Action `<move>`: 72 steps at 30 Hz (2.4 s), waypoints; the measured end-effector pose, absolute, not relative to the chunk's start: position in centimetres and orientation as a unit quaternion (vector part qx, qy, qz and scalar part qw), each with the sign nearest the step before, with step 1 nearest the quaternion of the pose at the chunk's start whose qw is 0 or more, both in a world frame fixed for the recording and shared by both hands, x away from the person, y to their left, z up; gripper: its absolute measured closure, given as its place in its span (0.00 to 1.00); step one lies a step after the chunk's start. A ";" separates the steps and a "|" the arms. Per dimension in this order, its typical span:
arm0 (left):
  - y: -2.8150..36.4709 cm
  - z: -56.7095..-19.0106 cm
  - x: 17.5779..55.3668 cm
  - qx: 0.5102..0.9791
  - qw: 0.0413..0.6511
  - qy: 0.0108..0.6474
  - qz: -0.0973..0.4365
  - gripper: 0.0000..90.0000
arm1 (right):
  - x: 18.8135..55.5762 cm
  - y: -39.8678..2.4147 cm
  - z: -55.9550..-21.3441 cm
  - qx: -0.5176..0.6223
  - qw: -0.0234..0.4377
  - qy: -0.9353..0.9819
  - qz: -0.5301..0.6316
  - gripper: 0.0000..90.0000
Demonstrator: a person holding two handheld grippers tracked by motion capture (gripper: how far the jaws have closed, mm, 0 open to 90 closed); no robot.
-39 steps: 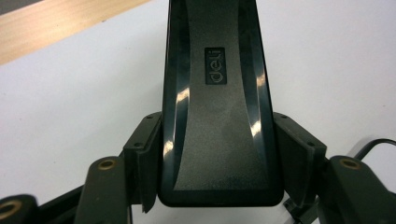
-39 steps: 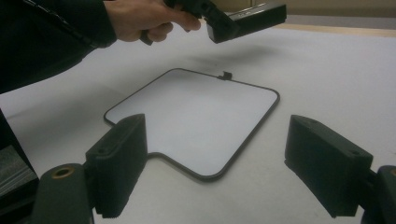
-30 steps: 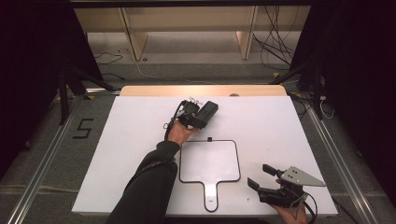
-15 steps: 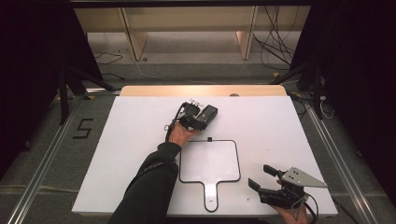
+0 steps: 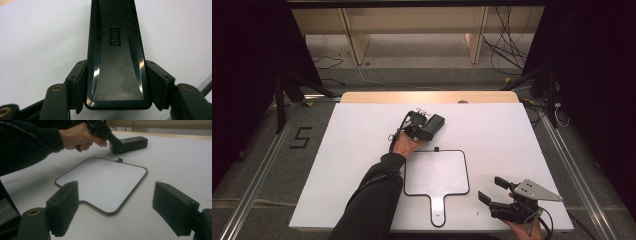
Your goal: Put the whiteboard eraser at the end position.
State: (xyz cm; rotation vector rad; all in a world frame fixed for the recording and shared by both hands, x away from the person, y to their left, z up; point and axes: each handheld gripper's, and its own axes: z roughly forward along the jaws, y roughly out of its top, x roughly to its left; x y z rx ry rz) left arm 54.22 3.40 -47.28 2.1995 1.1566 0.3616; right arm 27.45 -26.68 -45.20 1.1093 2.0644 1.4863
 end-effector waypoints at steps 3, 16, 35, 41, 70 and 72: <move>3.4 -47.3 54.2 0.833 0.308 0.440 0.132 0.44 | 27.4 -26.7 -45.2 0.392 0.182 0.732 0.527 0.25; 4.0 -44.7 53.4 0.822 0.353 0.430 0.120 0.25 | 27.4 -26.7 -45.2 0.394 0.183 0.731 0.526 0.25; 7.6 -40.4 50.4 0.801 0.400 0.424 0.136 0.18 | 27.4 -26.7 -45.2 0.394 0.186 0.731 0.525 0.25; 9.1 -39.7 48.9 0.792 0.419 0.424 0.130 0.18 | 27.4 -26.6 -45.2 0.394 0.184 0.732 0.525 0.24; 12.7 -39.8 41.3 0.769 0.484 0.398 0.128 0.17 | 27.4 -26.5 -45.3 0.393 0.182 0.733 0.524 0.24; 12.9 -40.0 40.7 0.767 0.488 0.396 0.127 0.17 | 27.4 -26.5 -45.3 0.394 0.182 0.733 0.524 0.24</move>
